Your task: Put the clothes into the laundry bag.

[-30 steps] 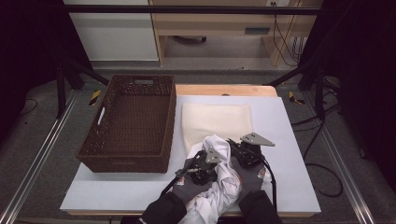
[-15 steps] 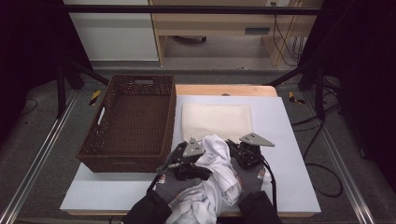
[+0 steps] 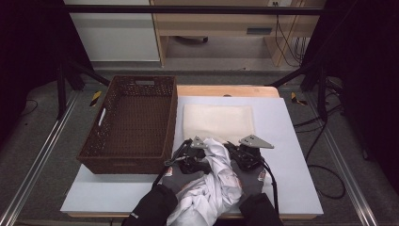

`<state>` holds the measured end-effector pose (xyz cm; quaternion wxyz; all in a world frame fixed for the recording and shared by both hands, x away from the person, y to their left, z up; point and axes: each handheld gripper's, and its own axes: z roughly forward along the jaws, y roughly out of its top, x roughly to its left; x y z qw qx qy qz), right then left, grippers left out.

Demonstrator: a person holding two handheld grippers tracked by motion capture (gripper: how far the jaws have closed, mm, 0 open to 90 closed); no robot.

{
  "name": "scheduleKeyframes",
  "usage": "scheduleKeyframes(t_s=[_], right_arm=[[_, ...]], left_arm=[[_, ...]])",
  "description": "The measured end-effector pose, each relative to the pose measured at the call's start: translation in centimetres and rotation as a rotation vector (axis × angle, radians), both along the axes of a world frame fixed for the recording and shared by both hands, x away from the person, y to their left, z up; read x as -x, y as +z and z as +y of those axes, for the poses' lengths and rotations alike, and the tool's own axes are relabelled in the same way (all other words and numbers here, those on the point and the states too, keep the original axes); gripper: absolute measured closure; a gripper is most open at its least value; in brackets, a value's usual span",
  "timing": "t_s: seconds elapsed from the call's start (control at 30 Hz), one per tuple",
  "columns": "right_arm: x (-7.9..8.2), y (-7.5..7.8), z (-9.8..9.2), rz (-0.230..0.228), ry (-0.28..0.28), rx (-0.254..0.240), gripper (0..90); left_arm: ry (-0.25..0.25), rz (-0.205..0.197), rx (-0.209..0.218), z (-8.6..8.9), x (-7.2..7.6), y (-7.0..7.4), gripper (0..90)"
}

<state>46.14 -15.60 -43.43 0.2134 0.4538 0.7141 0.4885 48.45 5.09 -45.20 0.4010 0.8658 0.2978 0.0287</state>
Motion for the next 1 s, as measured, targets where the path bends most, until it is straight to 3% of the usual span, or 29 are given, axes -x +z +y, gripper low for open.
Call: scheduleKeyframes(t_s=[0.1, 0.17, 0.33, 0.4, 0.57, 0.63, 0.67, 0.73, 0.8, 0.9, 1.0], right_arm=[[0.0, 0.0, 0.0, 0.002, 0.0, 0.002, 88.1], [0.0, 0.0, 0.0, 0.002, -0.003, 0.004, 88.1], [-0.1, -0.1, 0.0, 0.007, -0.006, 0.0, 88.1], [-0.1, -0.1, 0.1, 0.008, -0.008, -0.001, 88.1], [0.0, -0.1, 0.0, 0.0, -0.009, -0.01, 88.1], [0.0, -0.1, 0.0, -0.005, -0.009, -0.012, 88.1], [0.0, 0.0, 0.0, -0.009, -0.011, -0.013, 88.1], [0.1, 0.2, -0.1, -0.017, -0.01, -0.021, 88.1], [0.2, 0.3, -0.2, -0.017, -0.011, -0.027, 88.1], [0.1, 0.2, -0.3, -0.009, -0.013, -0.018, 88.1], [0.1, 0.0, -0.1, -0.011, -0.018, 0.002, 88.1]], left_arm=[[-0.021, 0.009, 0.027, -0.2, 0.5, 0.0, 75.2], [-0.026, -0.019, 0.012, -0.2, 0.9, 0.3, 80.5], [-0.039, -0.099, 0.013, -1.0, 2.6, 1.6, 83.9], [-0.049, -0.116, -0.008, -1.6, 2.9, 1.9, 84.0], [-0.056, -0.085, -0.028, -2.9, 2.5, 1.1, 83.9], [-0.067, -0.069, -0.074, -3.5, 2.3, 0.5, 83.8], [-0.066, -0.071, -0.098, -3.7, 2.1, 0.2, 83.5], [-0.06, -0.048, -0.093, -3.7, 1.9, 0.0, 82.0], [-0.049, -0.056, -0.086, -3.4, 1.9, 0.1, 77.4], [-0.018, -0.098, -0.074, -2.7, 2.3, 0.8, 62.1], [-0.001, -0.115, -0.039, -1.3, 2.7, 2.0, 45.7]])
